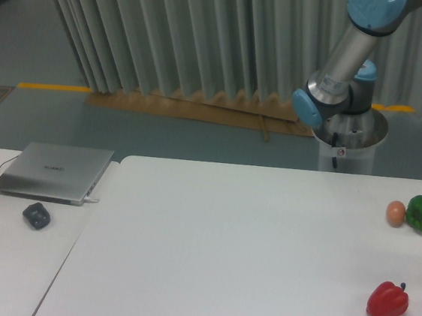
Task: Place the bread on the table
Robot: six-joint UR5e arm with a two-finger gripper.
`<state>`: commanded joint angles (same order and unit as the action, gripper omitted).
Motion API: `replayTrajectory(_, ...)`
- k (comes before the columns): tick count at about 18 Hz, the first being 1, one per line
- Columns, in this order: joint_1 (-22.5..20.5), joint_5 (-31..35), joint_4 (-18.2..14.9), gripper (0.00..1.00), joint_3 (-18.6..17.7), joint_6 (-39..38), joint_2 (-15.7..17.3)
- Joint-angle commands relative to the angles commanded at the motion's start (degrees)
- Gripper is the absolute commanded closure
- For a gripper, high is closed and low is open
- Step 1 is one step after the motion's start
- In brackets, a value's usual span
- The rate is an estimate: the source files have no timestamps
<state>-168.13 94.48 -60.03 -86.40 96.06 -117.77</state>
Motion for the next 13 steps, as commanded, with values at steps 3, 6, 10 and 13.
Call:
replayTrajectory(3,-0.09,0.26,0.44,0.09,0.17,-0.17,-0.35)
replayTrajectory(6,0.09,0.44,0.09,0.63,0.17,-1.85,-0.27)
replayTrajectory(10,0.17,3.51,-0.26,0.72,0.61,-1.05,0.00)
replayTrajectory(13,0.26,3.60,-1.57,0.73,0.61,-1.05,0.52)
